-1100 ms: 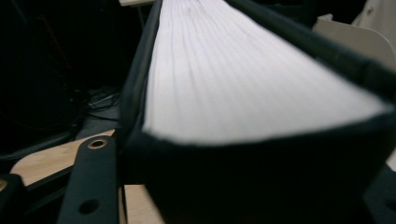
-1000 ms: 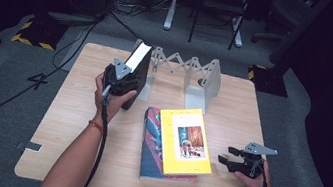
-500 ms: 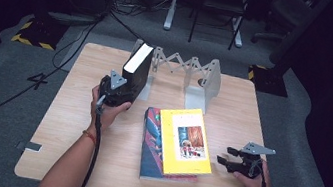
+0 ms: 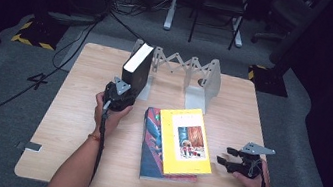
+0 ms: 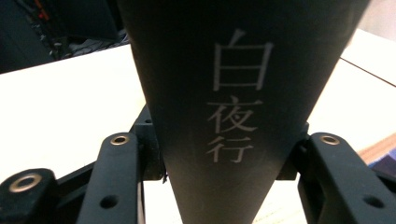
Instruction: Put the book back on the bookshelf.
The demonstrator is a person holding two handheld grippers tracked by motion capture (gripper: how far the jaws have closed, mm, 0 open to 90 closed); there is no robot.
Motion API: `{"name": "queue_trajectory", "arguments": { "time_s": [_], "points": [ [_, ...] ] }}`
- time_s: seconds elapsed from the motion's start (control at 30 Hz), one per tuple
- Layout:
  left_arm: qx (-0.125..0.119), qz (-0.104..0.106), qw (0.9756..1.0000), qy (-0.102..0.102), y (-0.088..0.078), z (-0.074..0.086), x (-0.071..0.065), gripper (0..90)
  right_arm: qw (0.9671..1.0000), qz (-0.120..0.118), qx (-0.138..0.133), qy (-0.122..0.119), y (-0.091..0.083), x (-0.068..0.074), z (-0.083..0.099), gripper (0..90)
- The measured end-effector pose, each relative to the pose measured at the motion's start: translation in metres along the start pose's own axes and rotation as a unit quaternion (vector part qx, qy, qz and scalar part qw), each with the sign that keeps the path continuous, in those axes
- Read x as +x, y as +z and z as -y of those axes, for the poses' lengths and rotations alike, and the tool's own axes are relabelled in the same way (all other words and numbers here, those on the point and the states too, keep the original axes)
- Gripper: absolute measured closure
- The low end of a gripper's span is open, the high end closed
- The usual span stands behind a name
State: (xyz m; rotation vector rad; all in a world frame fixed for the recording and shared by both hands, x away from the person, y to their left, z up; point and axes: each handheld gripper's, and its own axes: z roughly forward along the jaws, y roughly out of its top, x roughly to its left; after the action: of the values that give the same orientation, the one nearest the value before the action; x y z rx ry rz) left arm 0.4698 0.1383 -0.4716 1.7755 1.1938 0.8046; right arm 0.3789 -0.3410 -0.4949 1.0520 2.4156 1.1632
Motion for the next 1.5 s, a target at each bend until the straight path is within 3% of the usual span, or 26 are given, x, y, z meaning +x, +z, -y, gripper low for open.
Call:
{"name": "queue_trajectory", "arguments": {
  "time_s": [0.2,0.33,0.7,0.97,1.17,1.5],
  "points": [
    [0.011,-0.018,0.9997,-0.011,0.005,-0.006,-0.004,52.2,1.0,0.001,-0.001,-0.003,0.0,0.0,0.0,36.1],
    [0.016,-0.035,0.9987,-0.034,0.013,-0.011,-0.007,52.4,1.0,0.0,-0.001,-0.002,-0.001,0.0,0.0,36.1],
    [0.018,-0.059,0.9956,-0.07,0.026,-0.02,-0.007,52.5,1.0,0.0,-0.001,-0.004,0.0,0.0,0.0,36.1],
    [0.024,-0.074,0.9945,-0.071,0.035,-0.025,-0.011,52.5,1.0,0.001,-0.002,0.0,-0.001,-0.003,0.001,36.1],
    [0.031,-0.075,0.9929,-0.087,0.04,-0.03,-0.011,52.0,1.0,0.0,0.001,-0.002,0.0,-0.001,0.001,36.1],
    [0.036,-0.076,0.9917,-0.097,0.043,-0.037,-0.01,50.8,1.0,0.0,0.001,-0.004,0.0,-0.002,0.001,36.1]
  ]
}}
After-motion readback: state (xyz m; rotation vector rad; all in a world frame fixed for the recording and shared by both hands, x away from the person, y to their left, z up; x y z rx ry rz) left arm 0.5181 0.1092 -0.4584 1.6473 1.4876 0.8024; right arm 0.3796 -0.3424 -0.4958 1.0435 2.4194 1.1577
